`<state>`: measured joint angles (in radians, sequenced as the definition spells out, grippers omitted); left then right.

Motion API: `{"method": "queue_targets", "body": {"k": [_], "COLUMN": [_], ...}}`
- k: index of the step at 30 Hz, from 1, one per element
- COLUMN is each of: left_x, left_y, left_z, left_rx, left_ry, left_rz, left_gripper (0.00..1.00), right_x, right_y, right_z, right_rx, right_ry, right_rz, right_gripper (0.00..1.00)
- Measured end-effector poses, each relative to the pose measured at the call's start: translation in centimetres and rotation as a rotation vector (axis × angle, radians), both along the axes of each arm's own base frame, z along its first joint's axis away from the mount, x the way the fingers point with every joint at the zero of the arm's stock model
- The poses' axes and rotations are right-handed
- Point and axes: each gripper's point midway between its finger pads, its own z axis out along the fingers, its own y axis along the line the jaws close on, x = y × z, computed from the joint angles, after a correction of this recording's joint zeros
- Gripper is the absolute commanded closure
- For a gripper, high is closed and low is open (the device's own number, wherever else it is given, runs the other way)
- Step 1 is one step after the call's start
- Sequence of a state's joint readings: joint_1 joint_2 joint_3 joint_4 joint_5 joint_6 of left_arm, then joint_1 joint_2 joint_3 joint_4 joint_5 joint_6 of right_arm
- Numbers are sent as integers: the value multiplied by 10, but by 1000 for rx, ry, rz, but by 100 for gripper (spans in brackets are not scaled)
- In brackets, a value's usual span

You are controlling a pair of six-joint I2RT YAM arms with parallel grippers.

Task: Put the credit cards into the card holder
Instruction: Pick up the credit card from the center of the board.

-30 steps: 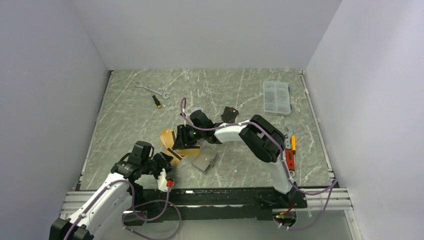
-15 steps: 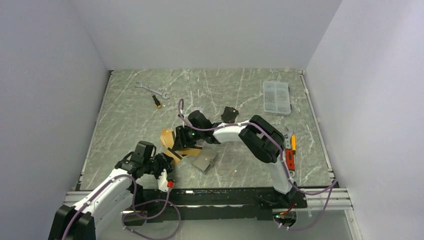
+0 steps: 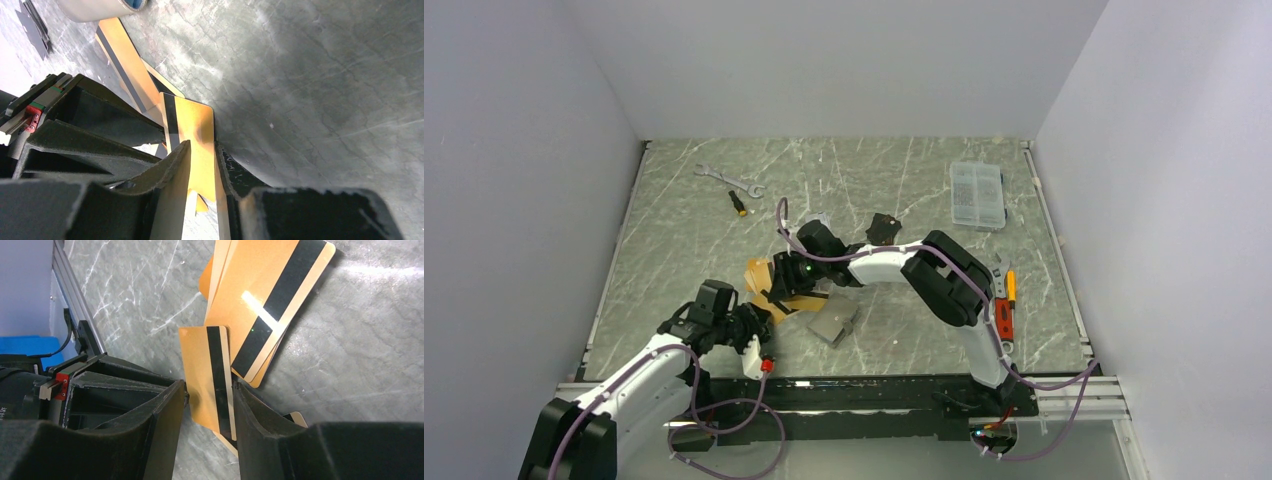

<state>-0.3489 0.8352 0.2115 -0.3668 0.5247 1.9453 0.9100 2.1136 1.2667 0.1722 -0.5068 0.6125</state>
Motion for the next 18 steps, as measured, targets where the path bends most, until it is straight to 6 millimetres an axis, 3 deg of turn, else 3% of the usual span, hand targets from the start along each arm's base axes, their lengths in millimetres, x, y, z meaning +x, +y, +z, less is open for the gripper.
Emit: {"method": "queue_targets", "body": {"k": [18], "left_x": [-1], "left_y": [4], "left_z": [-4], "left_rx": [25], "left_ry": [35], "left_rz": [13], "left_gripper": [84], "right_x": [-1], "right_y": [0], "right_z": [3], "right_rx": [15], "right_ry": [8], "right_rz": [17], "right_gripper": [62]}}
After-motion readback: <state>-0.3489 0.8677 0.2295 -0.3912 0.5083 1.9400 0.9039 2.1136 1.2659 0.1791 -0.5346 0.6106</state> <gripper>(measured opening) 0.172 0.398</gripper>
